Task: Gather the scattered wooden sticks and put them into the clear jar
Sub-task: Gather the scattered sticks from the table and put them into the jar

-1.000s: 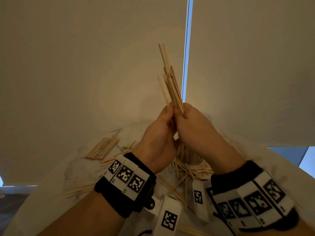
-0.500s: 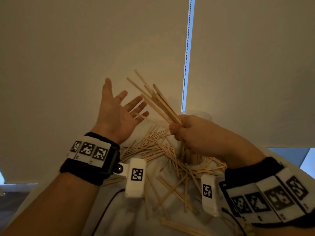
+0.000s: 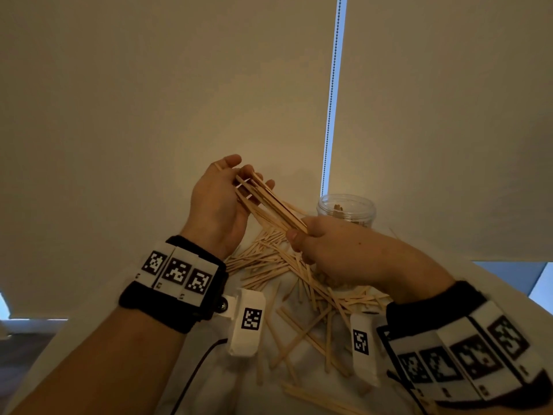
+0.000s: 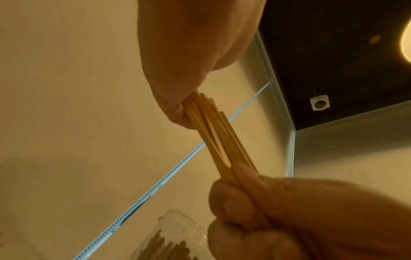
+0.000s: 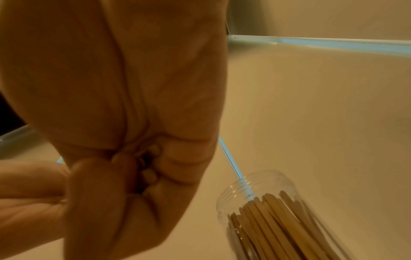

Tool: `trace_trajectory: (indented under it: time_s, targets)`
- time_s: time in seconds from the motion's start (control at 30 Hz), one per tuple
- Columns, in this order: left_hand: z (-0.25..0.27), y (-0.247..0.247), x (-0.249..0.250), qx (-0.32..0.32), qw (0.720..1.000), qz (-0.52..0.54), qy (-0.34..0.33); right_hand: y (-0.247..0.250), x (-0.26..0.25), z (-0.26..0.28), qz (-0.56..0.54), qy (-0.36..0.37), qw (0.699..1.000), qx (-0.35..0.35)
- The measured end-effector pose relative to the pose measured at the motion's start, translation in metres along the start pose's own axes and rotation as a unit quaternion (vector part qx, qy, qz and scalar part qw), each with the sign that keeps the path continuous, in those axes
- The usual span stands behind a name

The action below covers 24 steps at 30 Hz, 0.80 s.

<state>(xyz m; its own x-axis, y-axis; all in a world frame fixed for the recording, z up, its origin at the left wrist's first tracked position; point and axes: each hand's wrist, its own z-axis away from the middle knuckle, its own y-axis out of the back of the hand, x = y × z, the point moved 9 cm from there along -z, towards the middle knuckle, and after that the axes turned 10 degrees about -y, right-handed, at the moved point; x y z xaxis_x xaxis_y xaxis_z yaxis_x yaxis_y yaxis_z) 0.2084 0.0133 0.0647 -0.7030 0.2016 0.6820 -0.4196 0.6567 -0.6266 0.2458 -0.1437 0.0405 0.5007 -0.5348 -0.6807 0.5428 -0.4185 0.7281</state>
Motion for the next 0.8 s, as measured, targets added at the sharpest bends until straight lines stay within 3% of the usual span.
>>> trace_trajectory:
  time_s: [0.17,0.37,0.47,0.8]
  targets:
    - [0.006,-0.006,0.003,-0.015,0.994,-0.089,-0.059,0.004,-0.003,0.002,-0.073,0.005,0.997,0.007]
    - [0.026,-0.015,-0.025,0.009,1.000,-0.021,0.000,0.009,-0.008,-0.003,0.067,0.032,0.993,0.092]
    - [0.027,-0.008,-0.027,0.045,0.999,-0.007,0.009,0.011,-0.003,-0.005,0.053,0.016,0.991,0.123]
    - [0.031,-0.017,-0.028,0.033,0.998,0.053,0.014,0.009,-0.009,-0.005,0.108,0.045,0.989,0.089]
